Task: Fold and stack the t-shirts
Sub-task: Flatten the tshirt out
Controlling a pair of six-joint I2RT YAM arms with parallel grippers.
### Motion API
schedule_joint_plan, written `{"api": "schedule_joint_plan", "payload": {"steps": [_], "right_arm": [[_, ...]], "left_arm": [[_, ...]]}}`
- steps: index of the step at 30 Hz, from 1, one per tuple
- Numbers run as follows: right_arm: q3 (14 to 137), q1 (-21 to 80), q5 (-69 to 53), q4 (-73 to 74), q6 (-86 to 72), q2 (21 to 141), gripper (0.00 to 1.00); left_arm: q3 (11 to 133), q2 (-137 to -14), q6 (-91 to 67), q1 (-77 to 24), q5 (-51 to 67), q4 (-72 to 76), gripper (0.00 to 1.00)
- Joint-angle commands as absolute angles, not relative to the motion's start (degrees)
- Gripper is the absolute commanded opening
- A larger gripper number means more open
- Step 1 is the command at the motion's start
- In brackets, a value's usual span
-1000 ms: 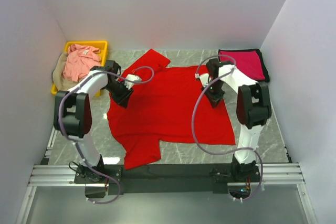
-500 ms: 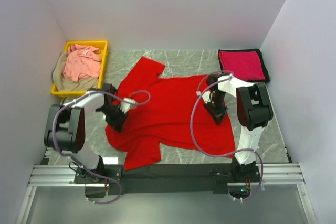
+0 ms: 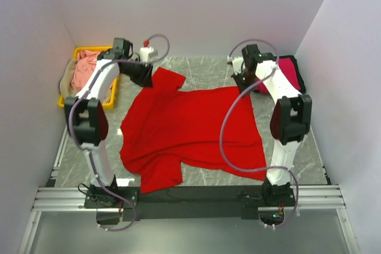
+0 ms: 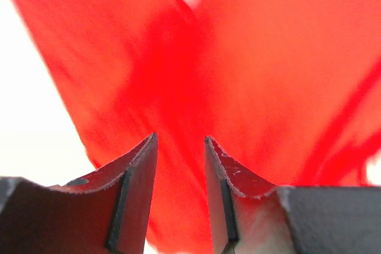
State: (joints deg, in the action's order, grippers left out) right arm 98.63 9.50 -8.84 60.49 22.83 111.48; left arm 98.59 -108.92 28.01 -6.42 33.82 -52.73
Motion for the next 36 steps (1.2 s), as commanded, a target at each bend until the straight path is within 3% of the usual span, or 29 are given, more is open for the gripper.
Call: {"api": "schedule_joint_plan", "payload": {"steps": [1,4,7,13,21,26,30,33,36], "right_arm": [[105.9,8.7,-4.7,57.1,19.3,119.5,0.03],[109.9,8.7,-4.6,56.5,18.9,123.9,0.00],[113.2,8.7,-5.8,57.0,19.8,127.6,0.00],[115.9,9.1,-2.9,57.7,20.1,133.6,0.00],[123.6,9.6,1.4,59.6,21.6,140.4,0.00],[129.1,9.7,3.2,61.2,22.6,143.2,0.01],[130.4,9.8,3.3,62.6,23.6,144.0,0.02],[127.5,9.9,0.3,60.7,23.7,141.3,0.08],[126.0,9.8,-2.4,57.7,23.0,137.4,0.27]], "left_arm": [[108.2,-119.8,13.1,-6.2,34.6,-44.7,0.42],[116.6,-126.8,8.3,-6.5,33.7,-42.7,0.33],[115.8,-129.2,4.3,-7.2,30.8,-38.9,0.29],[113.1,-132.8,0.4,-8.6,24.5,-33.2,0.22],[122.7,-142.7,-2.7,-7.7,13.2,-36.3,0.17],[129.2,-147.4,-3.4,-4.9,11.3,-39.2,0.17],[124.6,-144.4,-0.6,-4.3,12.7,-38.5,0.19],[118.6,-140.0,3.2,-4.3,15.2,-35.6,0.29],[118.7,-138.4,4.6,-4.3,15.8,-34.7,0.36]]}}
